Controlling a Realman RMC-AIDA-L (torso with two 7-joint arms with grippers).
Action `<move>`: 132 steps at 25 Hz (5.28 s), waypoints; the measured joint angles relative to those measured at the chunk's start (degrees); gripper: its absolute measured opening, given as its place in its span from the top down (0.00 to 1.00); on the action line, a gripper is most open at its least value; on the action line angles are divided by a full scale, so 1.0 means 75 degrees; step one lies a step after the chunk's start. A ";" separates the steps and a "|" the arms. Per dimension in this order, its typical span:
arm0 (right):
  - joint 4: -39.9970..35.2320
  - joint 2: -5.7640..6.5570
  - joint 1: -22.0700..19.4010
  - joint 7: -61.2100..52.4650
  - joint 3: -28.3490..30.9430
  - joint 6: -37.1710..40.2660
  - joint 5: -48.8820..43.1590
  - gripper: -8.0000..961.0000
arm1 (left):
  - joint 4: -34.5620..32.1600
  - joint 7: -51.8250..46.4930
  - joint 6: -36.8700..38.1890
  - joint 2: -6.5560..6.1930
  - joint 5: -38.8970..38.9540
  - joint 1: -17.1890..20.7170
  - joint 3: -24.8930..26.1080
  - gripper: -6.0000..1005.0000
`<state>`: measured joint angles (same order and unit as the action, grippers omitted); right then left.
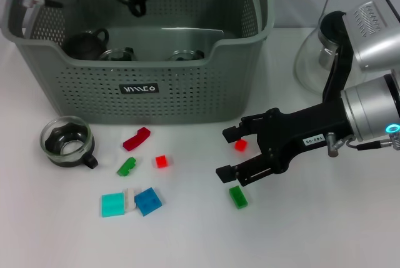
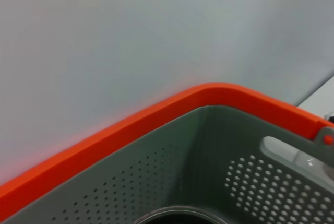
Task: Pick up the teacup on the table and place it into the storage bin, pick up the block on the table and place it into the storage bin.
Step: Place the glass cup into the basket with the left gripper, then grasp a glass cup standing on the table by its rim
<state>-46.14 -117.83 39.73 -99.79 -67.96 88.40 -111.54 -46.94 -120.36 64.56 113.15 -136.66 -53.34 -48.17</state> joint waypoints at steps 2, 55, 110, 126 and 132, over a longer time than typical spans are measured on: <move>0.0000 -0.0004 0.0000 0.0003 -0.0007 -0.0015 -0.0009 0.03 | 0.0118 -0.0039 -0.0433 0.0105 -0.0026 -0.0002 -0.0322 0.94; 0.0171 -0.0180 -0.0012 0.0189 -0.0004 -0.0553 -0.0291 0.03 | 0.0971 -0.0454 -0.2457 0.1015 -0.1993 -0.0235 -0.1475 0.58; 0.1312 -0.0345 0.0095 0.2116 -0.0153 -0.1254 0.0845 0.03 | -0.4925 0.4079 0.4054 0.1492 -0.2120 0.3971 -0.0535 0.17; 0.1377 -0.0344 0.0131 0.1820 -0.0148 -0.1354 0.0975 0.03 | -0.4013 0.3921 0.2975 0.1449 -0.3014 0.3653 -0.1367 0.18; 0.1497 -0.0344 0.0135 0.1820 -0.0196 -0.1361 0.1155 0.03 | -0.3392 0.3878 0.2910 0.1392 -0.3377 0.3305 -0.1274 0.18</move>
<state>-34.91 -120.41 40.74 -86.14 -69.43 78.19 -102.88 -72.38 -91.27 86.38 123.60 -161.99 -28.55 -57.73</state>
